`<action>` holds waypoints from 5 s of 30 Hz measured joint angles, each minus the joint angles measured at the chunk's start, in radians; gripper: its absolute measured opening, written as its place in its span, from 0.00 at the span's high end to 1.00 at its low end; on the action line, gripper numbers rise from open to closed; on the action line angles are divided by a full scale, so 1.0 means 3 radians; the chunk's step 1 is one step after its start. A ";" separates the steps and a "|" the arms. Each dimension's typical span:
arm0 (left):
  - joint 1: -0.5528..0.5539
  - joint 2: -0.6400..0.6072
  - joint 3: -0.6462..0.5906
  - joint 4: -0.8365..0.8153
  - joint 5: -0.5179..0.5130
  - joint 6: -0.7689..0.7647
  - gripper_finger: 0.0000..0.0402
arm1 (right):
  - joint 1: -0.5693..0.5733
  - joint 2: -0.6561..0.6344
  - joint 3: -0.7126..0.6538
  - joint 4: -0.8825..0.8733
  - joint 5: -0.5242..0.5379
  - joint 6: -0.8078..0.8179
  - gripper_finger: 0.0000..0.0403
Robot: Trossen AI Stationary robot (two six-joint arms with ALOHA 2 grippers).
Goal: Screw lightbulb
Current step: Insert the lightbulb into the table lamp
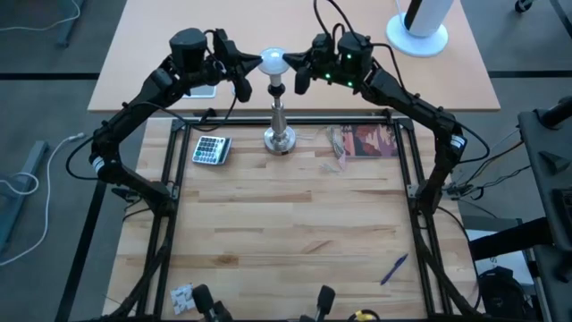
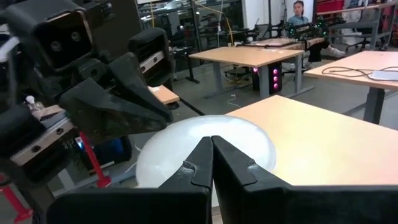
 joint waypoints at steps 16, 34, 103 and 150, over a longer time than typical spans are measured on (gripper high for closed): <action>0.0020 0.0009 -0.0005 0.0194 0.0000 0.0002 0.95 | 0.0043 -0.0015 -0.0004 -0.0001 0.0000 0.0050 1.00; 0.0027 -0.0282 0.0086 0.0003 0.0130 -0.0017 0.95 | 0.0031 -0.0066 0.0152 -0.0058 0.0098 -0.0387 1.00; 0.0029 0.0038 0.0029 0.0090 0.0392 0.0043 0.95 | 0.0129 0.0149 0.0582 -0.0762 0.0606 -0.0265 1.00; 0.0145 -0.0034 0.0016 0.0189 0.0281 0.0160 0.95 | 0.0229 0.0026 0.0582 -0.0823 0.0606 -0.0091 1.00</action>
